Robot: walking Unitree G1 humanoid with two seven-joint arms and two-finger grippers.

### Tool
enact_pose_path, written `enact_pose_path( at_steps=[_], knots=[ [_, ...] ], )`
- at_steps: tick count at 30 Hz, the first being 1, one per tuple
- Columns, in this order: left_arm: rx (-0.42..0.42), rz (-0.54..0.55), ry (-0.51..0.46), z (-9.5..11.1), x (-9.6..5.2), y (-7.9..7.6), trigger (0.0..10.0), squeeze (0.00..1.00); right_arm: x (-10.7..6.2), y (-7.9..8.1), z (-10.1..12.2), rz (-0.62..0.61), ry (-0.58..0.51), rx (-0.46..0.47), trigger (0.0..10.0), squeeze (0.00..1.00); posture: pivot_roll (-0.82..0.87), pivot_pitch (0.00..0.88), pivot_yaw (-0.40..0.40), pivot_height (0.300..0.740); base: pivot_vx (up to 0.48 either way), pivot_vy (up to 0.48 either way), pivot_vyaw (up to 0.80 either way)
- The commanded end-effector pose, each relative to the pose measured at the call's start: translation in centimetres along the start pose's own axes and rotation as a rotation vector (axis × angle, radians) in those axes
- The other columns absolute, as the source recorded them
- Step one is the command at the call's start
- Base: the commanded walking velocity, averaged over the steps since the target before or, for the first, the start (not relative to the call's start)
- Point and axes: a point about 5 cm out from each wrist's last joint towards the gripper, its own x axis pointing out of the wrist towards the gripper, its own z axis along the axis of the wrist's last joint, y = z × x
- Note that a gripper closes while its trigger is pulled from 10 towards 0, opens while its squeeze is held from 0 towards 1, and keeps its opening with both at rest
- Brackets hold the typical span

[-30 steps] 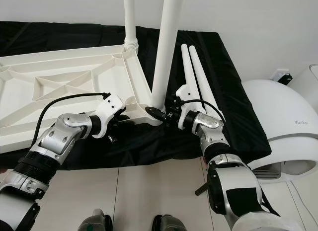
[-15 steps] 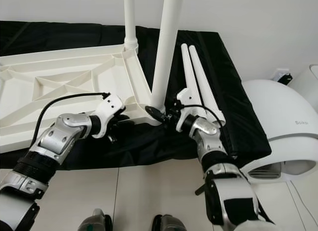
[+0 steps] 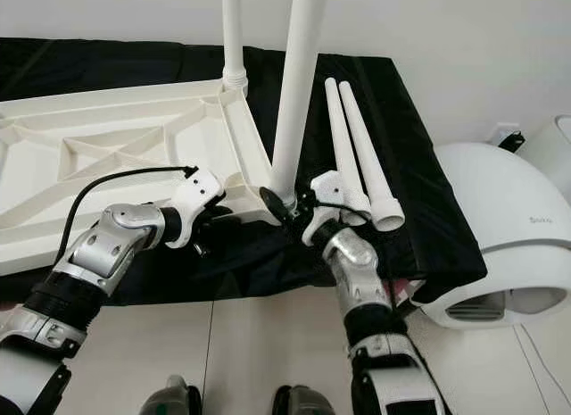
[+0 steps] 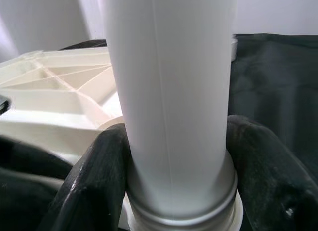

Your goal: Building children table

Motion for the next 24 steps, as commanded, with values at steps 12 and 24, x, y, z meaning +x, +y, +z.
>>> enact_pose_path(
  at_steps=[12,24],
  knots=[
    [0.002,-0.052,0.002,-0.3,0.3,-0.9,10.0,0.00,-0.5,3.1,0.3,-0.368,0.011,0.038,0.0,0.00,0.03,0.029,-0.049,0.740,0.000,0.000,0.00],
    [0.006,-0.051,0.006,-0.4,0.2,-0.8,10.0,0.00,-0.5,5.1,0.2,-0.389,0.055,0.055,0.0,0.00,0.04,0.011,-0.045,0.740,0.000,0.000,0.00]
  ],
)
